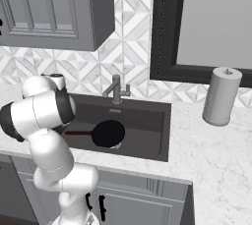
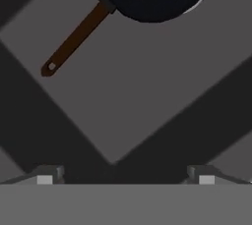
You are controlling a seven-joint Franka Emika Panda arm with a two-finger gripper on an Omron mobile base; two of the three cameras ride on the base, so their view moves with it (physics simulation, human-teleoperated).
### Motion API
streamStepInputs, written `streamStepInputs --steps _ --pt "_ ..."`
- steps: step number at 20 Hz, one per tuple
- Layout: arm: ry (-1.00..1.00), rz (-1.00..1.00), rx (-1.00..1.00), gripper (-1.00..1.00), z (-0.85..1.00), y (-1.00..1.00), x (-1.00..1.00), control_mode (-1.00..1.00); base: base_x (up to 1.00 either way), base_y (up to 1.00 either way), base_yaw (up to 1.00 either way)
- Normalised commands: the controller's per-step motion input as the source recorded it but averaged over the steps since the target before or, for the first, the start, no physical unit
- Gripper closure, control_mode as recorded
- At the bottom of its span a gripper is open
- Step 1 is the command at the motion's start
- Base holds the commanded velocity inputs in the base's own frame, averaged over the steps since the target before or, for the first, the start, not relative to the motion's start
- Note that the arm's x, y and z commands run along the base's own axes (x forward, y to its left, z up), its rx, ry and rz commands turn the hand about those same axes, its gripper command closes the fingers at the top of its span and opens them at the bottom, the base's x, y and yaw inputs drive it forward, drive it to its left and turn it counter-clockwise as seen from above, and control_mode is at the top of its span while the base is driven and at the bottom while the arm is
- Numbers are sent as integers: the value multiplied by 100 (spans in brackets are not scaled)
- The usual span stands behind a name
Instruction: Pick the pan and sponge and place them into the sink. Then turn on the water.
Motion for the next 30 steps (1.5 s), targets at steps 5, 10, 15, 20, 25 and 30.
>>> streamStepInputs --steps 5,10,15,20,25,30 --pt "-2 22 1 -100 51 -3 -49 -100 0 0 0" --pt "-4 21 2 -100 38 1 -29 -100 0 0 0" --pt "-4 13 1 -100 41 23 -8 -100 0 0 0" --pt "0 14 0 -100 36 64 -15 -100 0 0 0" --pt "0 32 0 -100 10 68 -18 -100 0 0 0" --pt "0 24 0 -100 9 64 -4 -100 0 0 0"
